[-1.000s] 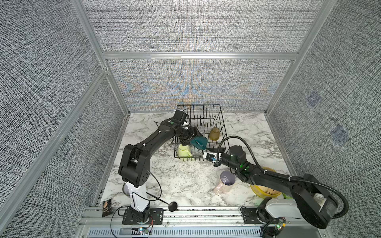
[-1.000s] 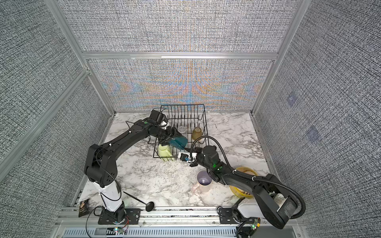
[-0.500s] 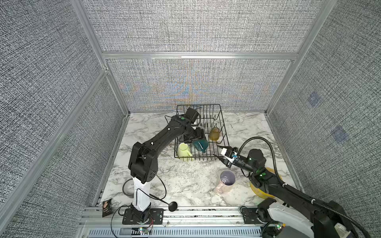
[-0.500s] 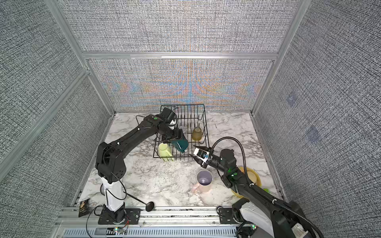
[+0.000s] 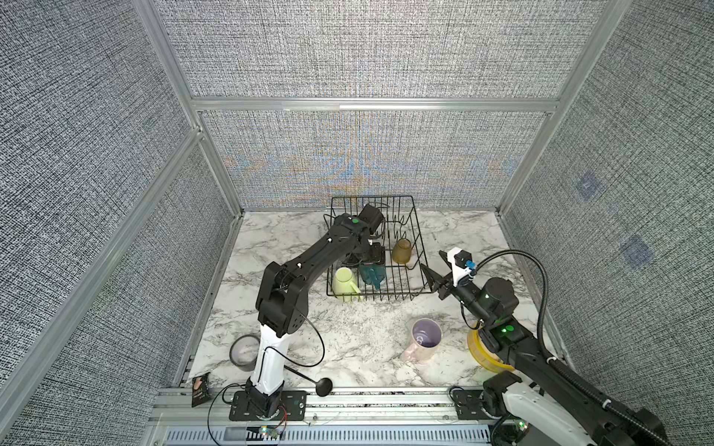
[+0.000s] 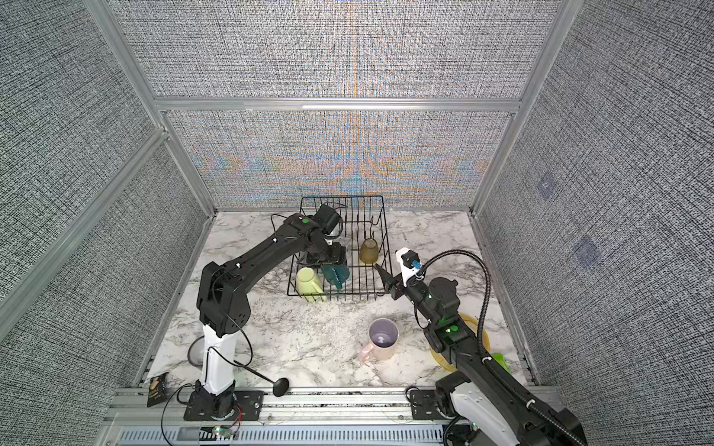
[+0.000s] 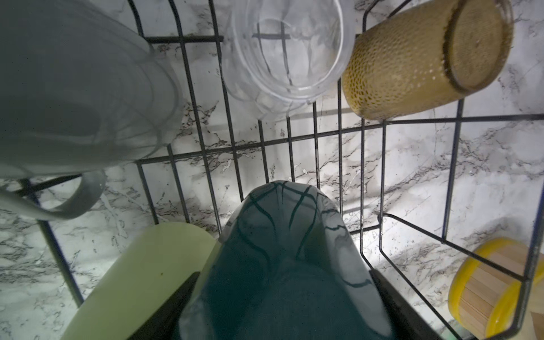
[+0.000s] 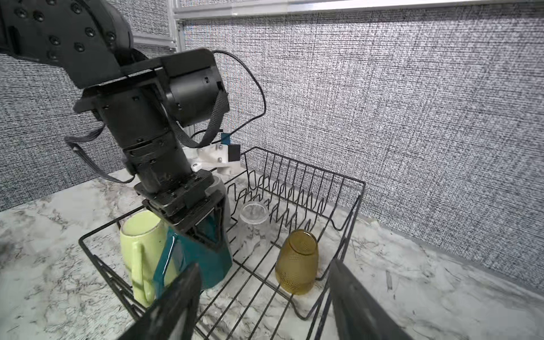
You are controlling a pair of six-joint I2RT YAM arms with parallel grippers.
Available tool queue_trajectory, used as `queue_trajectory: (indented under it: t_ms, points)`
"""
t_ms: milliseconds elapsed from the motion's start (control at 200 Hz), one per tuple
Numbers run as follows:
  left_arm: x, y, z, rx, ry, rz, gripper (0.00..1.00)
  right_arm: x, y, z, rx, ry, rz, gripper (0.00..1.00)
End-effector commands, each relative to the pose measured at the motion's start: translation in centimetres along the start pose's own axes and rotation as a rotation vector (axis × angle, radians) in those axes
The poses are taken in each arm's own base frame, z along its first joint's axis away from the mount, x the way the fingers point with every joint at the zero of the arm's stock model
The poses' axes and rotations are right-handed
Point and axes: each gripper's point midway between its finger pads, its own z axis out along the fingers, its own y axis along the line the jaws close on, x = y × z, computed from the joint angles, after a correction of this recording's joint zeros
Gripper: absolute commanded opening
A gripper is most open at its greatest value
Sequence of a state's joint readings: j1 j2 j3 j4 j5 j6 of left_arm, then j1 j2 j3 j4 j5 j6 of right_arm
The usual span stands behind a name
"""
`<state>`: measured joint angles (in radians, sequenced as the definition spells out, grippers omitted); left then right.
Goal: Load cups into a dish rack
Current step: Turn over the cup at the dish rack.
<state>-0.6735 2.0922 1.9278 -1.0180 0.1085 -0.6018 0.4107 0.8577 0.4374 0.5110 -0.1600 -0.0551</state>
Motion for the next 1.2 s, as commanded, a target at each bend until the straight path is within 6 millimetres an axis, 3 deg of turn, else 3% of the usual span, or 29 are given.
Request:
queue_trajectory:
  t_ms: [0, 220, 410, 645, 865, 980, 1196]
  points:
    - [-0.8, -0.5, 0.5, -0.001, -0.032, -0.01, 0.41, 0.5, -0.9, -0.2, 0.054, 0.027, 0.018, 0.69]
    - [-0.6, -1.5, 2.1, -0.004, -0.016, -0.001, 0.46, 1.5, -2.2, -0.2, 0.127, 0.106, 0.124, 0.71]
    - [0.0, -2.0, 3.3, -0.017, 0.017, 0.026, 0.51, 2.8, -1.9, -0.3, 0.118, 0.196, 0.177, 0.72]
    - [0.4, -1.1, 4.2, -0.088, 0.019, 0.049, 0.57, 2.8, -2.4, -1.1, 0.149, 0.195, 0.165, 0.72]
    - [0.6, -1.6, 3.9, -0.076, 0.003, 0.079, 0.65, 3.6, -1.8, -1.2, 0.123, 0.234, 0.207, 0.76]
    - [0.6, -2.1, 3.2, -0.054, -0.006, 0.094, 0.75, 4.5, -1.9, -1.7, 0.139, 0.341, 0.247, 0.76]
    - [1.0, -1.6, 2.6, -0.082, -0.002, 0.111, 0.78, 6.1, -1.0, -3.0, 0.146, 0.516, 0.391, 0.78]
